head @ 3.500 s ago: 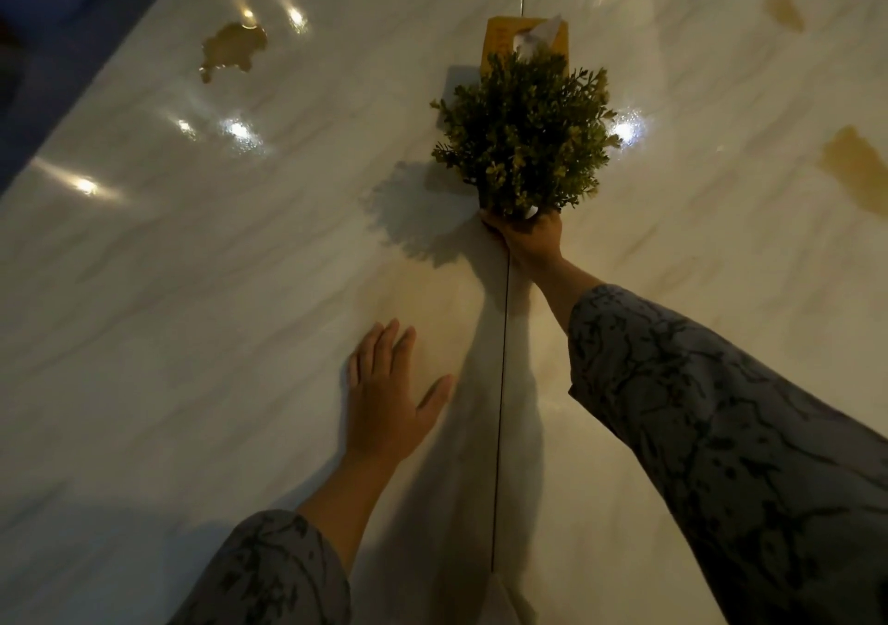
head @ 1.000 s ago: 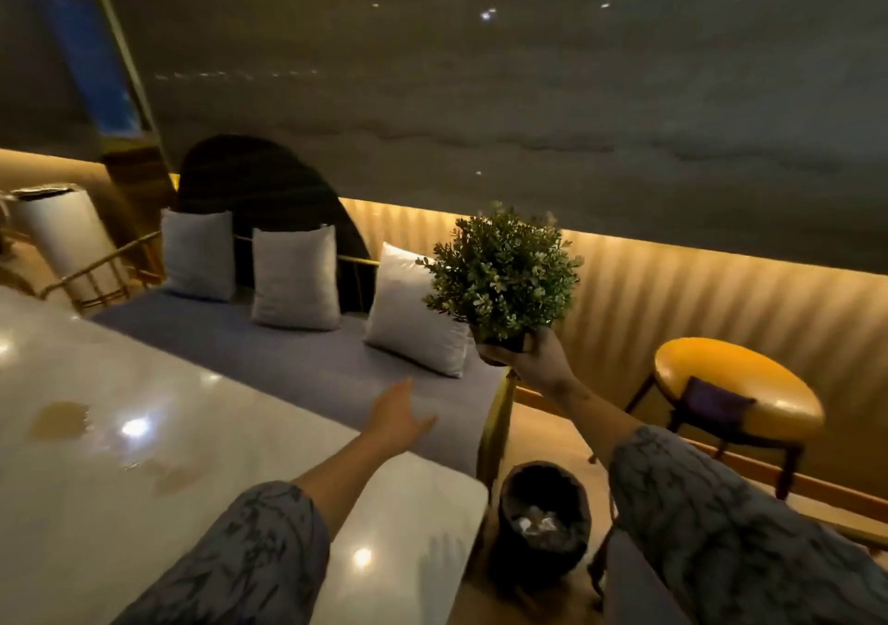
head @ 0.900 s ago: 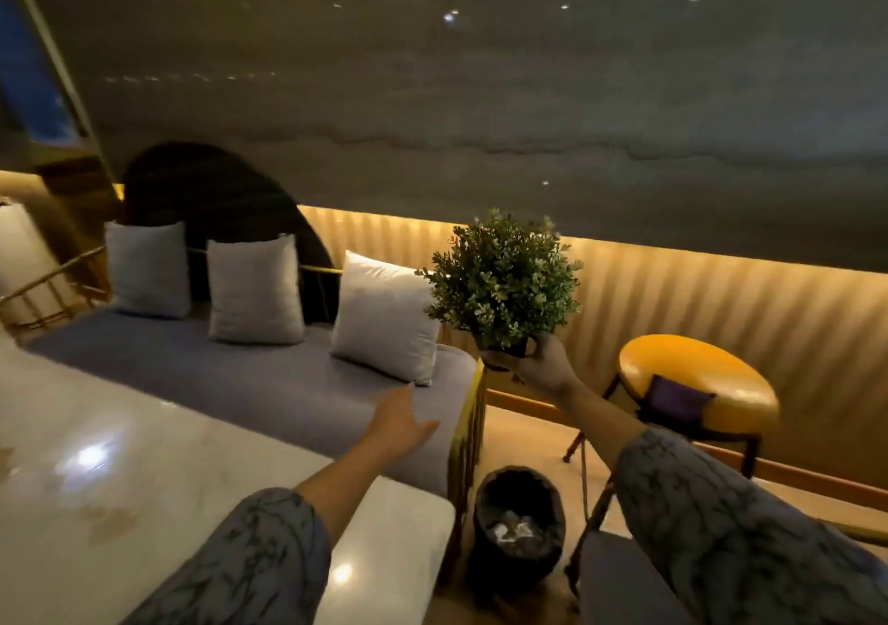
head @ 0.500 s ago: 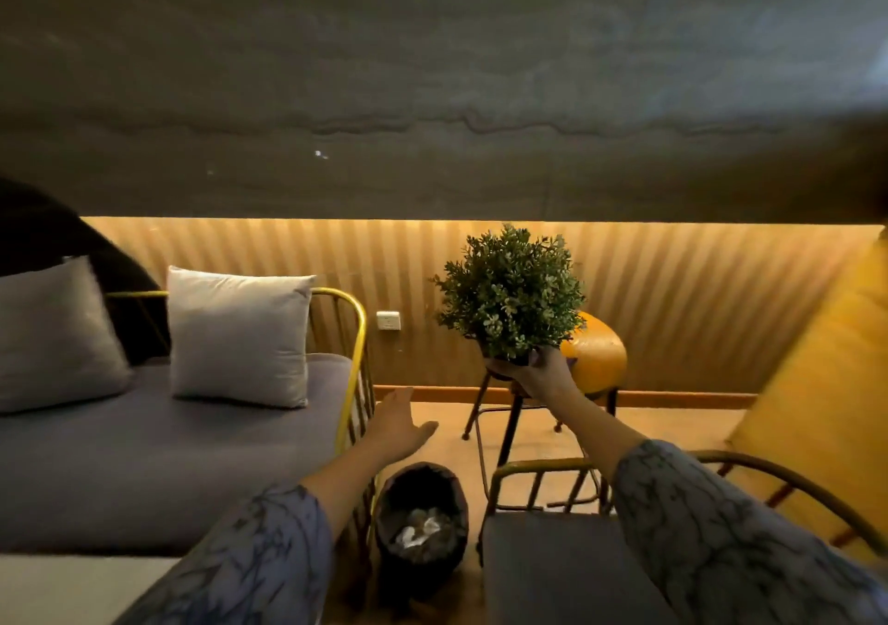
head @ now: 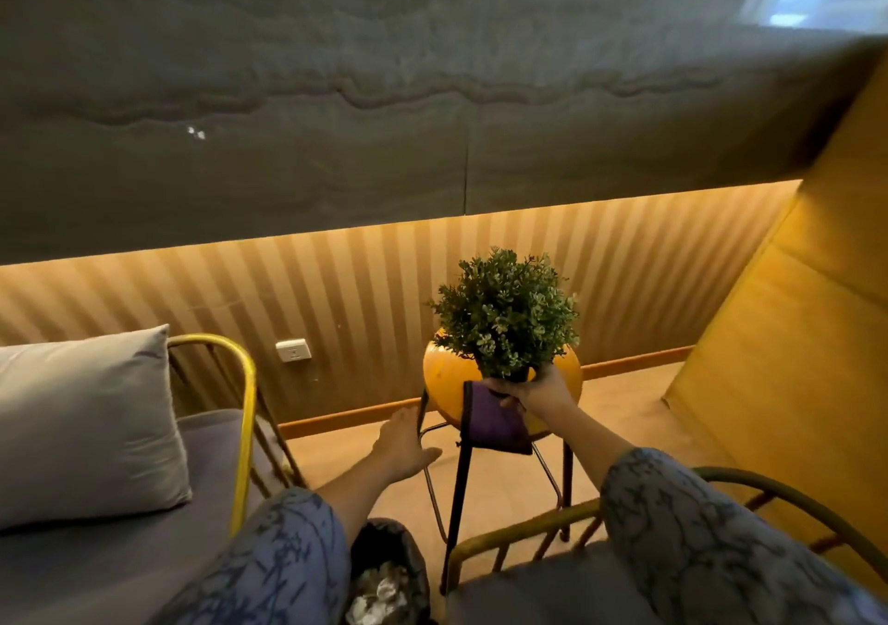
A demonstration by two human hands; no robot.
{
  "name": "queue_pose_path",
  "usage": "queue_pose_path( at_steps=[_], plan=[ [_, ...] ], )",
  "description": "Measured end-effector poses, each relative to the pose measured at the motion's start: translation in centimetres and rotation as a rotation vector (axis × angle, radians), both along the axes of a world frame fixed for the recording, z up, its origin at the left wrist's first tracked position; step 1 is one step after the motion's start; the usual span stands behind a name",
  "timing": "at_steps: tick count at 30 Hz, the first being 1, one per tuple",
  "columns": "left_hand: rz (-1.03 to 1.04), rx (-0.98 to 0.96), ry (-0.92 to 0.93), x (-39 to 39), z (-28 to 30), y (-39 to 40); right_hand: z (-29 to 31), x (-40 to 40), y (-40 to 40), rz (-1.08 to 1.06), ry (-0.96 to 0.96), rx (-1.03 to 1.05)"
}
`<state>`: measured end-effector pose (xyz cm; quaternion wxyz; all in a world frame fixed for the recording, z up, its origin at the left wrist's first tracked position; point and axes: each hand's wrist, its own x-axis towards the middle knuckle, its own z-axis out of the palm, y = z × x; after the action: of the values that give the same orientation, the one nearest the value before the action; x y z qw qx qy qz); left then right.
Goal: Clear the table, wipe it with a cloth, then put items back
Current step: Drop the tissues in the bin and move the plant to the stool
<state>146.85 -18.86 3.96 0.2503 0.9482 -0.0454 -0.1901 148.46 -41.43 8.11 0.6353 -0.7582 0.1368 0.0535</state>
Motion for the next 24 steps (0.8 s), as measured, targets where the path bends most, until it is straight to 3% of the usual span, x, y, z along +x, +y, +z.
queue_pose_path(
  at_steps=[5,9,12,16,24],
  plan=[
    [-0.111,0.027,0.030,9.0,-2.7,-0.6,-3.3,7.2,0.5,-0.033,0.119,-0.052],
    [-0.152,-0.023,0.041,14.1,-6.3,-1.5,-6.0,11.6,0.5,-0.095,0.090,-0.077],
    [-0.174,0.062,0.092,17.1,-9.1,-2.1,-8.2,14.3,-0.3,-0.182,0.110,-0.090],
    [-0.304,0.150,0.008,19.6,-11.5,-2.7,-10.8,17.3,-2.0,-0.249,0.231,-0.162],
    [-0.409,0.043,0.020,20.2,-14.3,-1.7,-15.0,20.7,-4.6,-0.244,0.427,-0.282]
  ],
)
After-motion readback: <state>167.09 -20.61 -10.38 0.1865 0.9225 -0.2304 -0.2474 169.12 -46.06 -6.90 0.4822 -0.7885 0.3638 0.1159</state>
